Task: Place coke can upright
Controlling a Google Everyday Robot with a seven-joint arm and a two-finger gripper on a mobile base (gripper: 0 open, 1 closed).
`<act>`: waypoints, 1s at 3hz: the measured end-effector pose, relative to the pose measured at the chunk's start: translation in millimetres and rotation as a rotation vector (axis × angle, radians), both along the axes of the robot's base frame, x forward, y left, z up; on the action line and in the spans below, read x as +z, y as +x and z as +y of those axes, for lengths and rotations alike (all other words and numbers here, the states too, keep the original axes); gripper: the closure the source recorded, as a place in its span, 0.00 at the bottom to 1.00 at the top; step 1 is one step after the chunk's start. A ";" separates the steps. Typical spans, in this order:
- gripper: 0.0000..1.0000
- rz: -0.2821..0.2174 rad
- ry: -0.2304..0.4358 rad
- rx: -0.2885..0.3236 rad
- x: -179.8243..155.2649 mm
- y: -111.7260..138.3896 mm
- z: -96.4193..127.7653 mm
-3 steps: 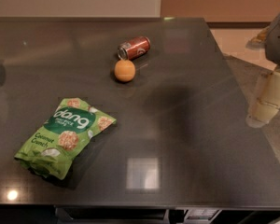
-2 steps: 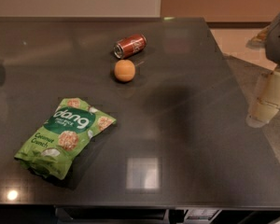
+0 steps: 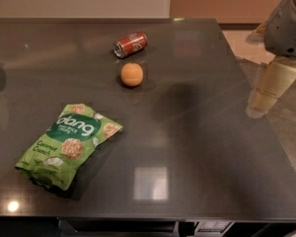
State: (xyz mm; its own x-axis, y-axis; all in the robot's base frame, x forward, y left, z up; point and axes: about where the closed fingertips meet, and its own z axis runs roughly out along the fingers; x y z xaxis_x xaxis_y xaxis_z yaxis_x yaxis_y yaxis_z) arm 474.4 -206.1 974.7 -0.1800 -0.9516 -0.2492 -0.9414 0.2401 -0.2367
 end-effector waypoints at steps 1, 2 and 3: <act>0.00 -0.004 0.017 0.027 -3.2 25.0 9.2; 0.00 -0.010 0.025 0.063 -7.4 51.6 22.6; 0.00 -0.015 0.038 0.090 -10.2 74.9 37.3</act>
Offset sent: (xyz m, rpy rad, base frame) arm 0.0822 0.0373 -0.0139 0.0319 -0.0014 0.1067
